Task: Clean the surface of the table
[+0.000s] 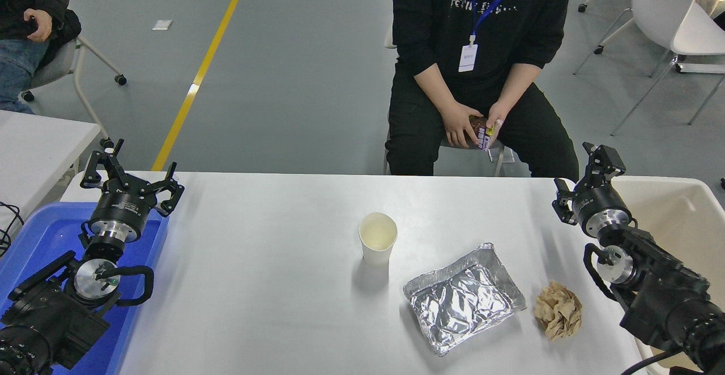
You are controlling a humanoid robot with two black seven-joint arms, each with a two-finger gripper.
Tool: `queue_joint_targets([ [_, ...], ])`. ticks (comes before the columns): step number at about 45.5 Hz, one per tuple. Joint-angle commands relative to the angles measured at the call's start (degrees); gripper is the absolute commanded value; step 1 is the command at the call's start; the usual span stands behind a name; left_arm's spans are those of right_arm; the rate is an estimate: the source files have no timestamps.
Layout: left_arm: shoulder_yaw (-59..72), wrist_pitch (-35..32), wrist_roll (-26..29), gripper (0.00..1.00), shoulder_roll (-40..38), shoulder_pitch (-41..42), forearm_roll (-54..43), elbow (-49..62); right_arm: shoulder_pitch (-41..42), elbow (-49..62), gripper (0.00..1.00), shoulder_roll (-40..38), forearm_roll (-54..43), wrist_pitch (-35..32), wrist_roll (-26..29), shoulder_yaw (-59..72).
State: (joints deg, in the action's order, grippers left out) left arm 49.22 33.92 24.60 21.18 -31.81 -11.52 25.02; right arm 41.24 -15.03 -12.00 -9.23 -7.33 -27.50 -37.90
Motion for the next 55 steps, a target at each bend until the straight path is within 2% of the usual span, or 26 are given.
queue_joint_targets([
  [1,0.00,0.00,0.01,1.00,0.00,0.00,0.00,-0.06,-0.54,0.00,0.98,-0.12,0.00,0.03,-0.01,0.02],
  [55,-0.09,0.00,0.18,1.00,0.00,0.09,-0.09,0.03,0.07,-0.43,0.98,0.05,0.00,0.04,-0.01,-0.07],
])
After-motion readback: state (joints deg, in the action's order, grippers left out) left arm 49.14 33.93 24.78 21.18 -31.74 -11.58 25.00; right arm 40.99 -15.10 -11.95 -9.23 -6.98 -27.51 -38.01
